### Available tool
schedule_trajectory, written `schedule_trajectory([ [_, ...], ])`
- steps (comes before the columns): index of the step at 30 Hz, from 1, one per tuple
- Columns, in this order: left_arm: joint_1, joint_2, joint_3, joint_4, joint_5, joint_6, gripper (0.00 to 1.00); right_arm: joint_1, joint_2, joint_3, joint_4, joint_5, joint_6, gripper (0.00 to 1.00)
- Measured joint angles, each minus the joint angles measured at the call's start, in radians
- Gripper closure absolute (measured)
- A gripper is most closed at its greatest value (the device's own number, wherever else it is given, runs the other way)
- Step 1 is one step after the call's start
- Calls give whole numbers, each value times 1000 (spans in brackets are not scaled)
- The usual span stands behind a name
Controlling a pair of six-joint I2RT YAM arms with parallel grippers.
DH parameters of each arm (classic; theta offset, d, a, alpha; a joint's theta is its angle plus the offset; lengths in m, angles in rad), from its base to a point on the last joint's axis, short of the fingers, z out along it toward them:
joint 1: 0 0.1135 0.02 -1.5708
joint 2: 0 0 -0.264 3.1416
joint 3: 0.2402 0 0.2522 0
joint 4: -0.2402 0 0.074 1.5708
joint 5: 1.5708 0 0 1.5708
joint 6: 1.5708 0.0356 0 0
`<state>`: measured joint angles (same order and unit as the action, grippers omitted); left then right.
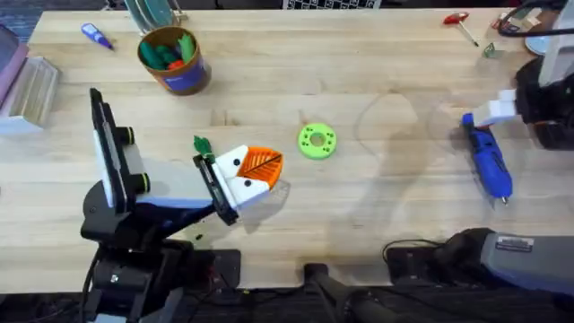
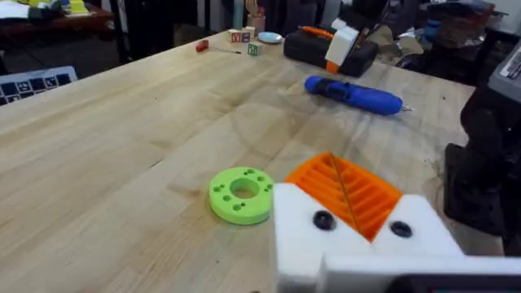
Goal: Pick up the gripper from the table and insert it into the empty holder that is missing its gripper. Then pick up a screw, insert it into the mounting hole, and use the screwdriver to tighten it. Finally, clean up the table by picking up the vegetable and placing it into the bucket.
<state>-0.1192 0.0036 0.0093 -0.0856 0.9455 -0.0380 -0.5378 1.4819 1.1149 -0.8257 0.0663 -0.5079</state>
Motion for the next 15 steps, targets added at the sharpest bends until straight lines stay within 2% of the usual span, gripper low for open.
schedule_trajectory([
  [6, 0, 0, 0, 0, 0, 0, 992, -6, 162, 0, 9, -49, -84, 10],
  [15, 0, 0, 0, 0, 0, 0, 992, -6, 252, 0, 9, -56, -107, 22],
])
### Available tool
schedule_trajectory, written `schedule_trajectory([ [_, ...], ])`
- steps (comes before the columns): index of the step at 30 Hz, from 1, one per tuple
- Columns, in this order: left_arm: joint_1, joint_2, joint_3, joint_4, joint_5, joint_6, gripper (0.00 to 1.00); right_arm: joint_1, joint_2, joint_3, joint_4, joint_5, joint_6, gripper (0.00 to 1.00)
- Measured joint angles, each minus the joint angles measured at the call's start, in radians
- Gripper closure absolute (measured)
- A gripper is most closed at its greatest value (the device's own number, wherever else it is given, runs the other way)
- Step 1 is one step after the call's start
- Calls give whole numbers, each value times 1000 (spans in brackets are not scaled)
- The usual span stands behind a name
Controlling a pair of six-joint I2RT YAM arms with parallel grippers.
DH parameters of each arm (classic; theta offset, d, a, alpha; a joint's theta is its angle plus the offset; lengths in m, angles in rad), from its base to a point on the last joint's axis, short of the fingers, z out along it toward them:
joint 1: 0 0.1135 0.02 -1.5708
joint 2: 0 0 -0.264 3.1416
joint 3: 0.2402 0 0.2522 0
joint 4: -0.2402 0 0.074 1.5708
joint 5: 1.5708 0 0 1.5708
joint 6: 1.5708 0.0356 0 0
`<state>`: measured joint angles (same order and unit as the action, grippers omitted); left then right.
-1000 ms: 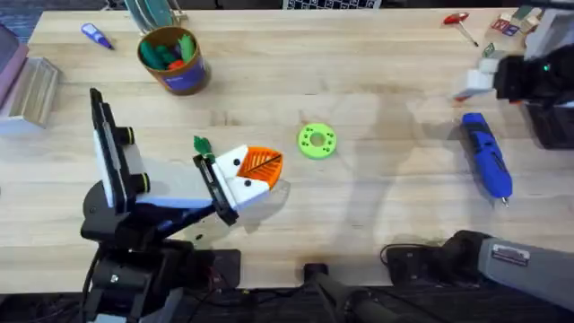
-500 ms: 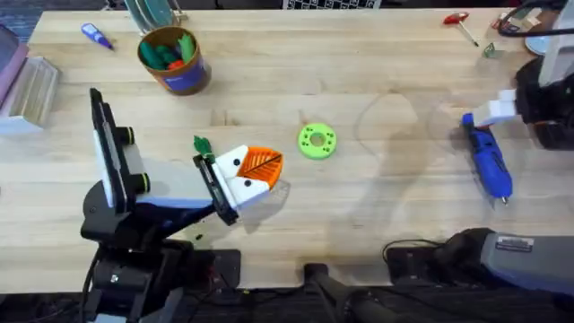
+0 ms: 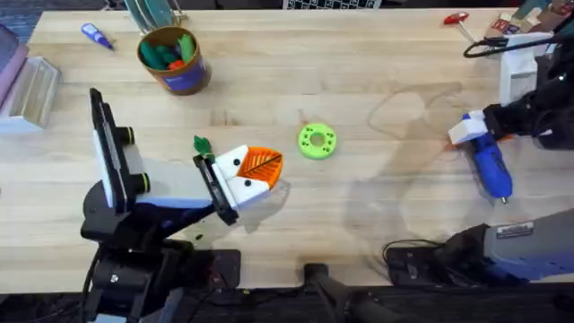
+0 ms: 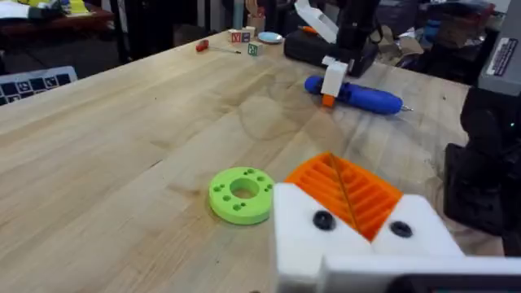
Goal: Pick up the gripper from the table and insert it into the empty holder that is missing its gripper. Then pick up a screw, insert it into the mounting hole, and use the screwdriver to tighten it. Finally, clean up the table by picking up the vegetable and placing it into the bucket.
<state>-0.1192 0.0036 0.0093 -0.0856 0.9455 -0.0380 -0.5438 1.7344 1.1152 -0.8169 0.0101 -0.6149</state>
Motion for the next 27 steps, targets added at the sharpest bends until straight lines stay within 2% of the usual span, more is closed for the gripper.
schedule_trajectory([
  [4, 0, 0, 0, 0, 0, 0, 992, -1, 0, 0, 7, 1, -5, 146],
  [8, 0, 0, 0, 0, 0, 0, 992, -1, 0, 0, 10, 1, -8, 203],
  [13, 0, 0, 0, 0, 0, 0, 992, -1, 0, 0, 18, 4, -16, 646],
  [15, 0, 0, 0, 0, 0, 0, 992, -2, 0, 0, 17, 4, -18, 759],
  [23, 0, 0, 0, 0, 0, 0, 992, -2, -21, 0, 17, -3, -18, 917],
  [24, 0, 0, 0, 0, 0, 0, 992, -2, -34, 0, 20, -11, -19, 964],
  [27, 0, 0, 0, 0, 0, 0, 992, -2, -78, 0, 29, -52, -13, 978],
])
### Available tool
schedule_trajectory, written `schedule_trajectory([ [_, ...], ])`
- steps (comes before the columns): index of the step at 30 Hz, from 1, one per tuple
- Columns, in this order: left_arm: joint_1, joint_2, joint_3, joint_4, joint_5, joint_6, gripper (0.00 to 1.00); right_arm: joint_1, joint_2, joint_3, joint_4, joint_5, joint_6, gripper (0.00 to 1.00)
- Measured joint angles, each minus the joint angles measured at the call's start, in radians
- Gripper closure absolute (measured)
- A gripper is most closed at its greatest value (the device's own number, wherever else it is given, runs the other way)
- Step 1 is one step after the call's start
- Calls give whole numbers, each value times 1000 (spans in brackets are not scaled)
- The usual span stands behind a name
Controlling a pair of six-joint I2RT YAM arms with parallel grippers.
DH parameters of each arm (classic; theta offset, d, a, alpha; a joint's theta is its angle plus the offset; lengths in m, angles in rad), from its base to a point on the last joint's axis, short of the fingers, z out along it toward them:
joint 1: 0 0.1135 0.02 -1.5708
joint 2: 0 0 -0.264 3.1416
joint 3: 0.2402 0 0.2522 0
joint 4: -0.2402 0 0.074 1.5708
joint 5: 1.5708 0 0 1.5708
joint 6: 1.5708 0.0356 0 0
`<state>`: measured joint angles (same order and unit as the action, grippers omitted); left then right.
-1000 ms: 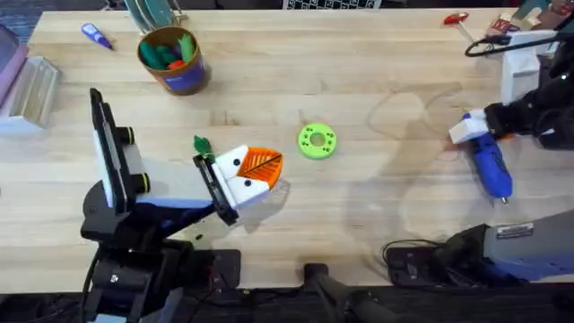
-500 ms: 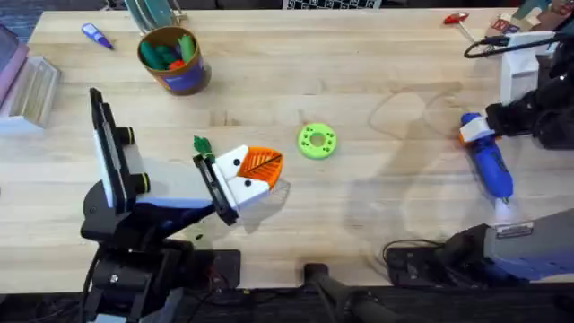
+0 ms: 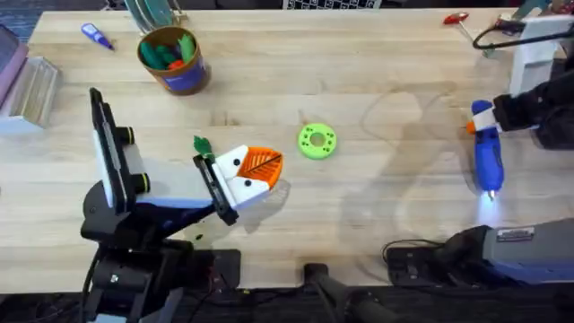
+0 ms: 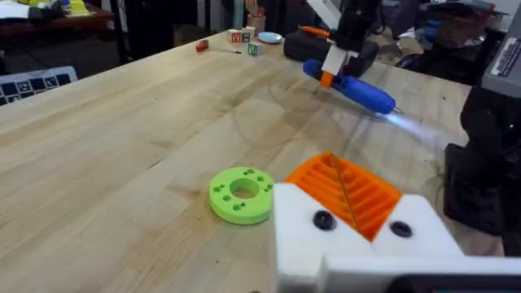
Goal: Pick up the gripper from the table and insert it into the empty holder that is missing its gripper. Then pick up a screw, insert it into the mounting hole, and use the screwdriver to tighten it. Finally, clean up the table by picking up the vegetable and placing it into the bucket.
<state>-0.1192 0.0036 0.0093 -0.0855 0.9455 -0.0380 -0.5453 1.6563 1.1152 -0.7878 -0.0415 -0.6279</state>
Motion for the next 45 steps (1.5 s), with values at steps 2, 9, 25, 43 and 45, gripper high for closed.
schedule_trajectory([
  [2, 0, 0, 0, 0, 0, 0, 992, 1, -29, 0, 2, -28, 10, 978],
  [9, 0, 0, 0, 0, 0, 0, 992, 23, -148, 0, 2, -62, 35, 978],
  [25, 0, 0, 0, 0, 0, 0, 992, 176, -574, -11, 90, -195, 228, 978],
  [43, 0, 0, 0, 0, -3, 0, 992, 719, -1080, -446, 738, -306, 662, 978],
  [45, 0, 0, 0, 0, -3, 0, 992, 802, -1070, -452, 798, -308, 673, 978],
])
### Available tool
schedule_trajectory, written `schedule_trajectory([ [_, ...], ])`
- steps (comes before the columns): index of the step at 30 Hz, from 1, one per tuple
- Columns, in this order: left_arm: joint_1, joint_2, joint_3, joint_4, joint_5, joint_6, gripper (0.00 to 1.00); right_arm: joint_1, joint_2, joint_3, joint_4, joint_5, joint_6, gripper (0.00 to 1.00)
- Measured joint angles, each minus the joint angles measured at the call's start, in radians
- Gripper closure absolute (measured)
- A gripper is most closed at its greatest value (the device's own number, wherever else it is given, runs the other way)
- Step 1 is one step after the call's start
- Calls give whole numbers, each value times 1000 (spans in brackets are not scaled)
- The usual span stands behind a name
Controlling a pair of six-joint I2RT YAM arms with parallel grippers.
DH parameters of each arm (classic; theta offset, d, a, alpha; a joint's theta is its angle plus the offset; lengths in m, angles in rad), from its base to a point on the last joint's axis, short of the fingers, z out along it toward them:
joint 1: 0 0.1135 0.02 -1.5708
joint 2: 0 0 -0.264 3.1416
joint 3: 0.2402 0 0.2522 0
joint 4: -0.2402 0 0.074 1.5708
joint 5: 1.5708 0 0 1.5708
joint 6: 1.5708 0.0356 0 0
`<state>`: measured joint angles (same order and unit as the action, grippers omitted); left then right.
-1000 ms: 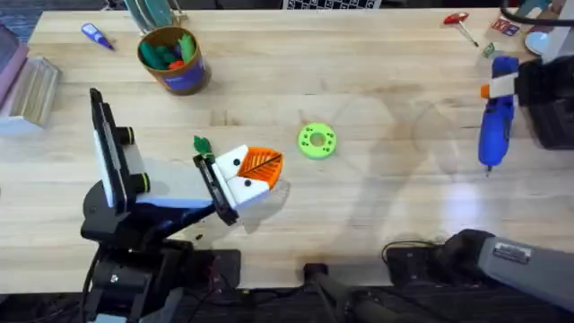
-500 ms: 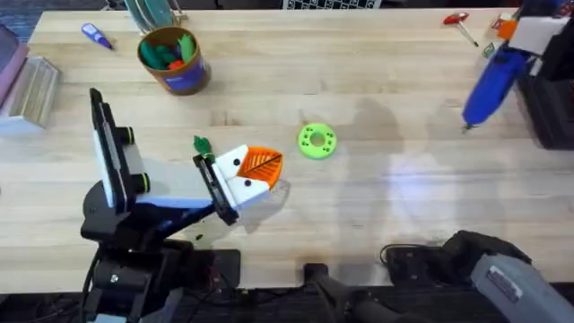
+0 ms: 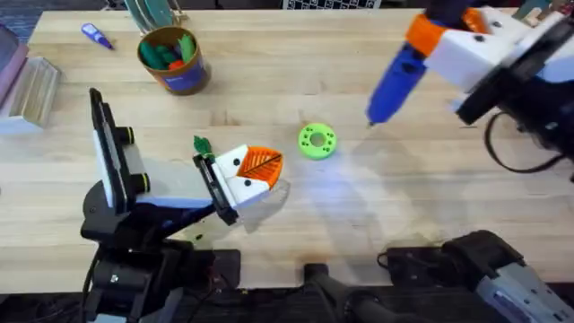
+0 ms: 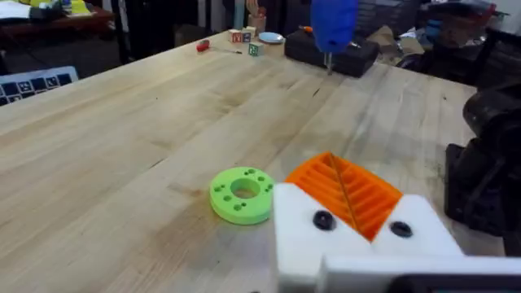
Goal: Pick up the gripper from the table and insert it into the empty holder that is missing its gripper. Then pick up a screw, insert it into the mounting hole, and use the screwdriver to tighten it. Finally, clean up the table by picking up the vegetable and placing it into the bucket.
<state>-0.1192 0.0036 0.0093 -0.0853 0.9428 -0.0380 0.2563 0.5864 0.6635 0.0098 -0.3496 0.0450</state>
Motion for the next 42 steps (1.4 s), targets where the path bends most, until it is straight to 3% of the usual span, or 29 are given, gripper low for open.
schedule_trajectory([
  [9, 0, 0, 0, 0, 0, 0, 992, 312, 165, -1, 352, -8, 15, 978],
  [18, 0, 0, 0, 0, 0, 0, 992, 538, 427, -1, 695, -11, 15, 978],
  [23, 0, 0, 0, 0, 0, 0, 992, 592, 482, -1, 767, -14, 16, 978],
  [42, 0, 0, 0, 0, 0, 0, 992, 640, 494, -1, 769, -14, 41, 978],
])
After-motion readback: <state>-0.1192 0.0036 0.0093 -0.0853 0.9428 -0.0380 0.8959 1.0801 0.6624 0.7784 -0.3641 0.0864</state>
